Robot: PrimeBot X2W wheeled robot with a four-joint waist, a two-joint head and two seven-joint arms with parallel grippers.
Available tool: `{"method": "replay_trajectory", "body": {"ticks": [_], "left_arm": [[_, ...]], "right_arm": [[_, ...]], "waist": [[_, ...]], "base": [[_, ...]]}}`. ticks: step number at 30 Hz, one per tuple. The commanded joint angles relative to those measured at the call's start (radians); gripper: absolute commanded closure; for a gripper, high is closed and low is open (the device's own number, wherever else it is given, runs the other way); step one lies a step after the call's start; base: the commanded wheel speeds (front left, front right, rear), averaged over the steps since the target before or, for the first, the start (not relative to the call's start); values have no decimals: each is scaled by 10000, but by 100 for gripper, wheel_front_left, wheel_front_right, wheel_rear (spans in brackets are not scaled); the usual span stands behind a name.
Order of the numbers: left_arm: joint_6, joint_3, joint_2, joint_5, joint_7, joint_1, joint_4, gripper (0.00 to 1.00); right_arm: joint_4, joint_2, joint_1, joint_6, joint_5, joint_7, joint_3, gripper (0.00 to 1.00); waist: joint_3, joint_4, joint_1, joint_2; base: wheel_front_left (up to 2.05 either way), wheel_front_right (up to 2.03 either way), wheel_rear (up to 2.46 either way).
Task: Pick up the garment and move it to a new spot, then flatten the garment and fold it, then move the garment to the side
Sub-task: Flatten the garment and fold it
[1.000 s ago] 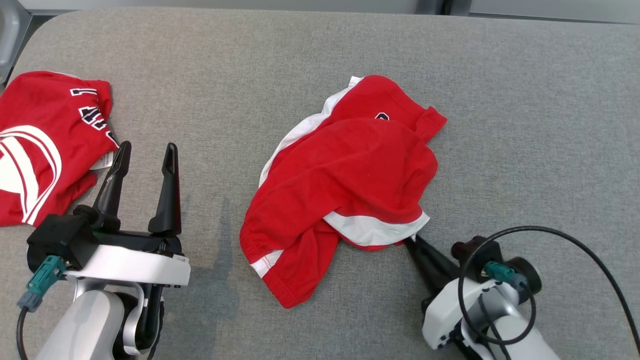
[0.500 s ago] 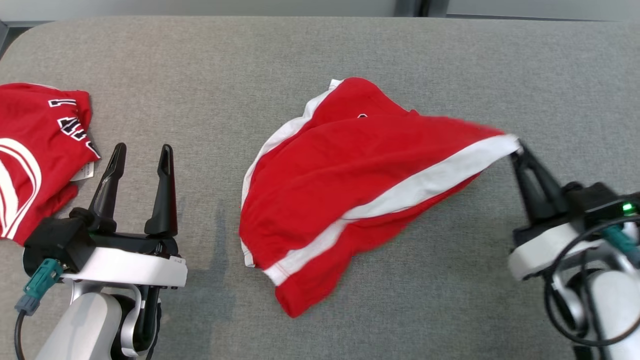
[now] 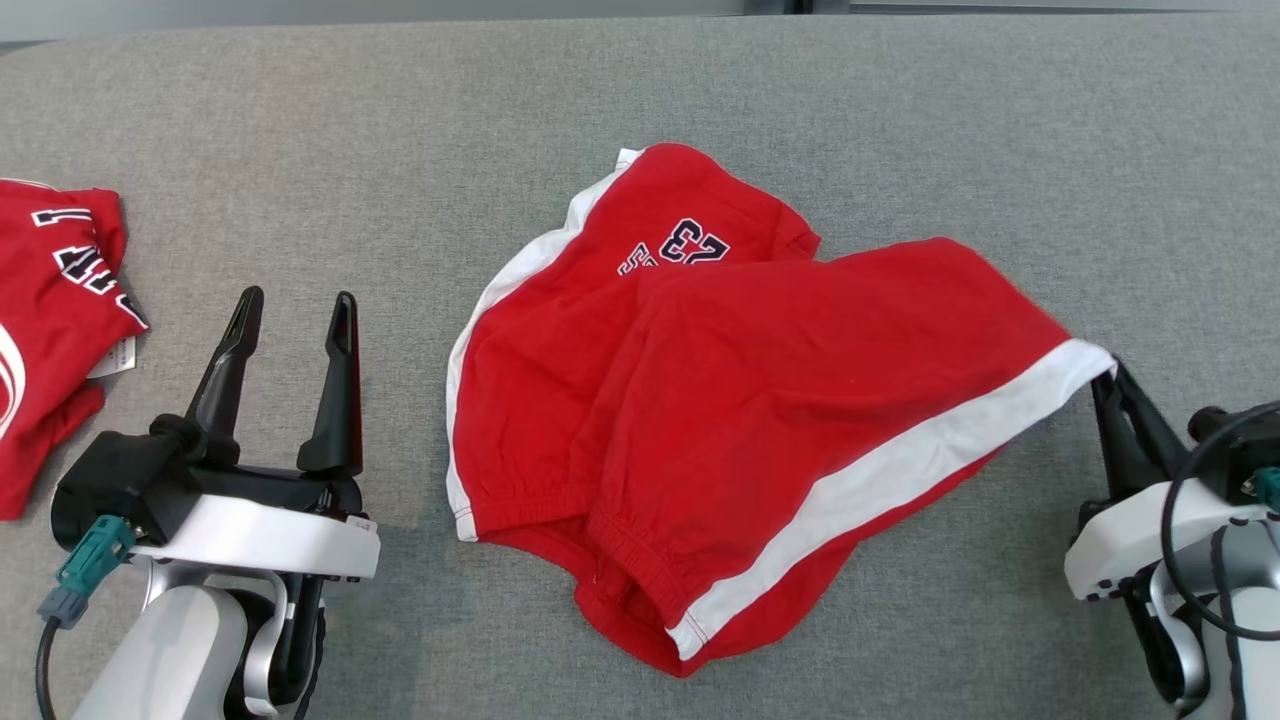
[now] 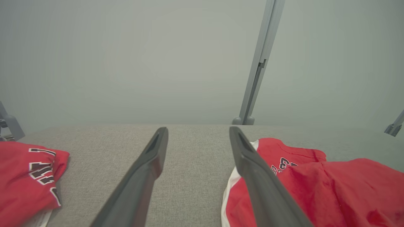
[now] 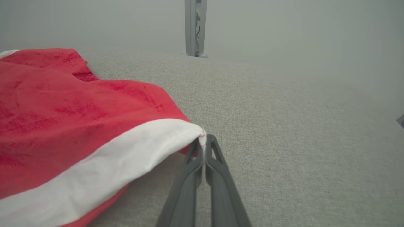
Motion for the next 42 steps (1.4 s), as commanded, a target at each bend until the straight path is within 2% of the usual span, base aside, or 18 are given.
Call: {"method": "replay_trajectory", "body": {"ticks": [1, 2, 3, 4, 5, 6, 10, 14, 22, 29, 42], "left_arm": [[13, -11, 88, 64, 49, -178, -43, 0], [13, -31, 113, 80, 67, -185, -50, 0], [22, -44, 125, 91, 91, -176, -62, 0], [34, -54, 140, 99, 119, -156, -76, 0], [34, -54, 140, 99, 119, -156, -76, 0], [44, -70, 153, 107, 137, -141, -83, 0], [106, -85, 203, 99, 182, 34, -123, 0], [202, -55, 237, 17, 225, 237, -163, 0], [515, 137, 264, -218, 233, 995, -331, 0], [695, 135, 329, -277, 289, 1505, -570, 0], [809, -170, 357, -300, 606, 1906, -781, 0]], "right_arm": [[458, 55, -112, 0, 72, -143, -82, 100], [671, 82, -200, 0, 71, -194, -96, 100], [879, 101, -271, 0, 41, -262, -123, 64], [1074, 112, -312, 0, 10, -323, -149, 20], [1074, 112, -312, 0, 10, -323, -149, 20], [1209, 137, -332, 0, -5, -397, -165, 0], [1459, 207, -276, 0, 0, -627, -237, 0], [1196, 329, 126, 0, 74, -731, -351, 0], [-598, 570, 1005, 0, 255, -598, -728, 0], [-1793, 677, 973, 0, 460, -488, -722, 0], [-1873, 685, 861, 1, 1135, -534, 196, 0]], "waist": [[25, -41, 0, 0], [32, -52, 0, 0], [34, -61, 0, 0], [30, -72, 0, 0], [30, -72, 0, 0], [20, -82, 0, 0], [-93, -156, 0, 0], [-280, -284, 0, 0], [-843, -528, 0, 0], [-1186, -580, 0, 0], [-1440, -434, 0, 0]], "base": [[0, 0, 0], [0, 0, 0], [0, 0, 0], [0, 0, 0], [0, 0, 0], [0, 0, 0], [0, 0, 0], [0, 0, 0], [0, 0, 0], [0, 0, 0], [0, 0, 0]]}}
